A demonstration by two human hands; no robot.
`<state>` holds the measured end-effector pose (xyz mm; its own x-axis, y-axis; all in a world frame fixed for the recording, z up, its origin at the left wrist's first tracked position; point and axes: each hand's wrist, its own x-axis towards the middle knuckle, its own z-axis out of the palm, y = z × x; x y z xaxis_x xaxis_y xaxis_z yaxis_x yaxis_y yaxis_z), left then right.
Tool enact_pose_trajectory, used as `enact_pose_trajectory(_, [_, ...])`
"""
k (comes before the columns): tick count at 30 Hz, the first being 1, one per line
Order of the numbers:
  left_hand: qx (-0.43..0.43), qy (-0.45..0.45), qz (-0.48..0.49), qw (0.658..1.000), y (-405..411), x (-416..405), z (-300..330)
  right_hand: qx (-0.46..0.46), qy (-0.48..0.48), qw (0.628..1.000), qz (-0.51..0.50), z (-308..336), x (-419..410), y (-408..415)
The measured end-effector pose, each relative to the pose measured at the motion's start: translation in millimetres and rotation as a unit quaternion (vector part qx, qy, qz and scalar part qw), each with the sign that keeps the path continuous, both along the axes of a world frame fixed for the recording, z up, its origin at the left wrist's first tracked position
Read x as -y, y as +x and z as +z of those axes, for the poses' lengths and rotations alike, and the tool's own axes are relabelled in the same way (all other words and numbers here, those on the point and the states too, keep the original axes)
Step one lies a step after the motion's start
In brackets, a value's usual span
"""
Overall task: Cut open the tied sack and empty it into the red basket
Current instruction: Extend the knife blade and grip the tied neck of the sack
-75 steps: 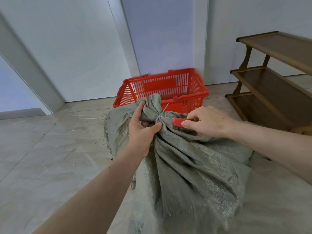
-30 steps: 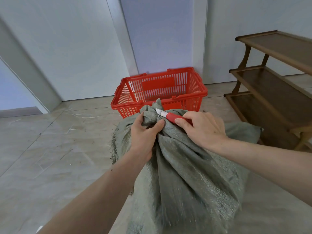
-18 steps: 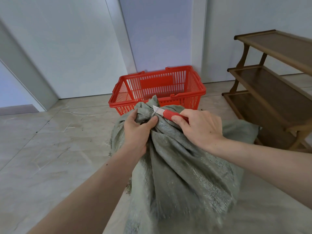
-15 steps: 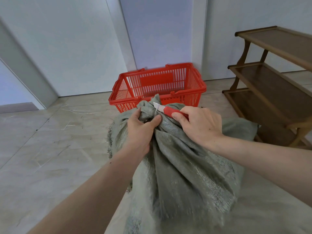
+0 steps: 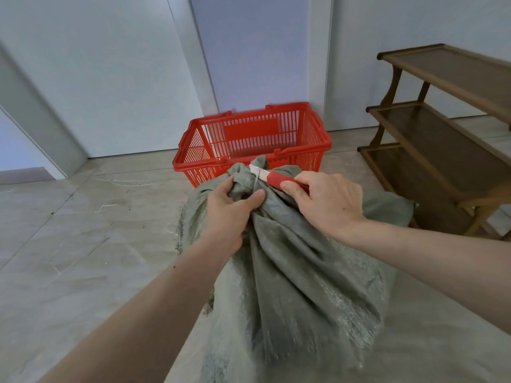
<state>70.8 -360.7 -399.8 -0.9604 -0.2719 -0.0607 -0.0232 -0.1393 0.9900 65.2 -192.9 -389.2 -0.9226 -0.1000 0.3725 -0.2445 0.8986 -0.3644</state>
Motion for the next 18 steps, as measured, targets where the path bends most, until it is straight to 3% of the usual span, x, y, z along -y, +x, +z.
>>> enact_pose_trajectory(2, [0.014,0.006,0.043,0.999,-3,18,-6,-0.013,-0.030,0.999,0.002,9,-8,-2])
enact_pose_trajectory(4, [0.047,0.001,0.079,0.996,3,30,-19,-0.040,-0.121,0.990,-0.056,29,-16,-24])
enact_pose_trajectory(6, [0.062,0.000,0.044,0.997,12,24,-26,-0.050,-0.137,0.986,-0.081,42,-19,-41])
enact_pose_trajectory(11, [0.026,0.049,-0.009,0.998,10,5,-8,0.038,-0.118,0.991,-0.049,31,1,-41])
enact_pose_trajectory(18, [0.020,0.104,0.015,0.994,9,4,-1,0.169,-0.216,0.959,0.067,23,14,-31])
